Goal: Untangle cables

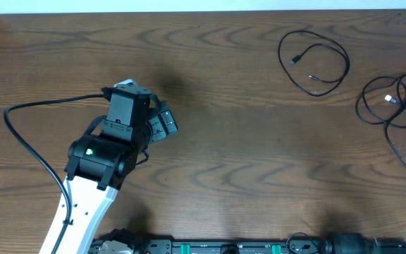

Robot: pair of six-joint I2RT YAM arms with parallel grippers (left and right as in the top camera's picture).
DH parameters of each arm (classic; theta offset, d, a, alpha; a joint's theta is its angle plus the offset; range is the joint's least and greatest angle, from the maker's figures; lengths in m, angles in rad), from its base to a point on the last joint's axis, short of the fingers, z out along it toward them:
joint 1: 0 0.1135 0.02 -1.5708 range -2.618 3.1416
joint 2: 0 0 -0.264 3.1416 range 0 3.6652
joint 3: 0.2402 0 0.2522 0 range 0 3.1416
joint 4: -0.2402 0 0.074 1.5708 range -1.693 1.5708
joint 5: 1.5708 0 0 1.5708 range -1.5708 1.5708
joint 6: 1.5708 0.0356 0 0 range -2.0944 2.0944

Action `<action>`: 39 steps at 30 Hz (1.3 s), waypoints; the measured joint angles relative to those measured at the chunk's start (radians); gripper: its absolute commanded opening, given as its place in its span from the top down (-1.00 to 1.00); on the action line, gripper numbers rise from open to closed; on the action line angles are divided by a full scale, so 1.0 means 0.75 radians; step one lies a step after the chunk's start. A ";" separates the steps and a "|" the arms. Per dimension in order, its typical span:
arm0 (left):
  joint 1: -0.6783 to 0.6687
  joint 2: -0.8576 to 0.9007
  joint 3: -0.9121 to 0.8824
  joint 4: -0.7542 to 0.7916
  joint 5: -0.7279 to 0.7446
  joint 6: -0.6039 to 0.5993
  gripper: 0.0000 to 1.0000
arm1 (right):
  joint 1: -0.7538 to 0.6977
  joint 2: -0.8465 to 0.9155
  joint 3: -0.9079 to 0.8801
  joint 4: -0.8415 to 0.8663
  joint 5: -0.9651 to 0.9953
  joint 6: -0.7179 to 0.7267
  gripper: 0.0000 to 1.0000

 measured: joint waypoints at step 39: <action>-0.001 0.000 0.000 0.001 0.000 0.000 -0.96 | 0.000 0.000 -1.362 1.072 -0.101 0.018 -0.98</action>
